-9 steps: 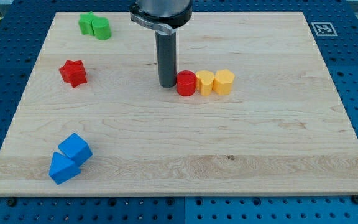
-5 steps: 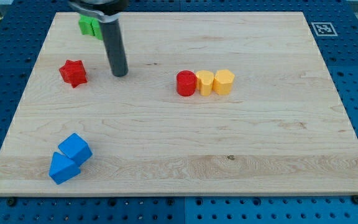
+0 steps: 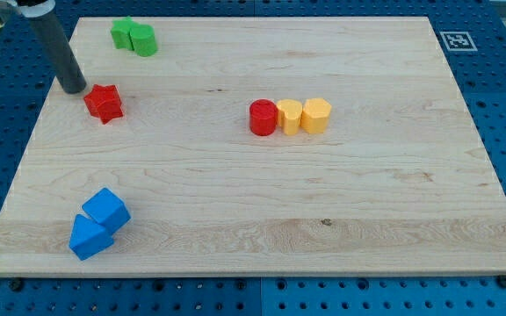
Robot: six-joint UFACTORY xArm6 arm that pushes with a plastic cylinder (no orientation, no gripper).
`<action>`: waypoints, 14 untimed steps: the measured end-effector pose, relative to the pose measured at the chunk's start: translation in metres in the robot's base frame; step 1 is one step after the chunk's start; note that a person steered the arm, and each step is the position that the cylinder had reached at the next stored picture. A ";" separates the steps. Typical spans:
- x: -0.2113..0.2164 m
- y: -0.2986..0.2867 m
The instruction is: Place the red star to the left of red circle
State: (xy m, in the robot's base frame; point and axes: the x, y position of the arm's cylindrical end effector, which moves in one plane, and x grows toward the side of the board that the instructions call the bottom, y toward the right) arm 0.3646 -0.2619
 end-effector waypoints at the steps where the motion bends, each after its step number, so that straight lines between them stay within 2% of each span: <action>1: 0.015 0.013; 3: 0.019 0.045; 7: 0.027 0.062; 10: 0.050 0.063; 14: 0.050 0.100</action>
State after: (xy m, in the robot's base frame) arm 0.4146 -0.1615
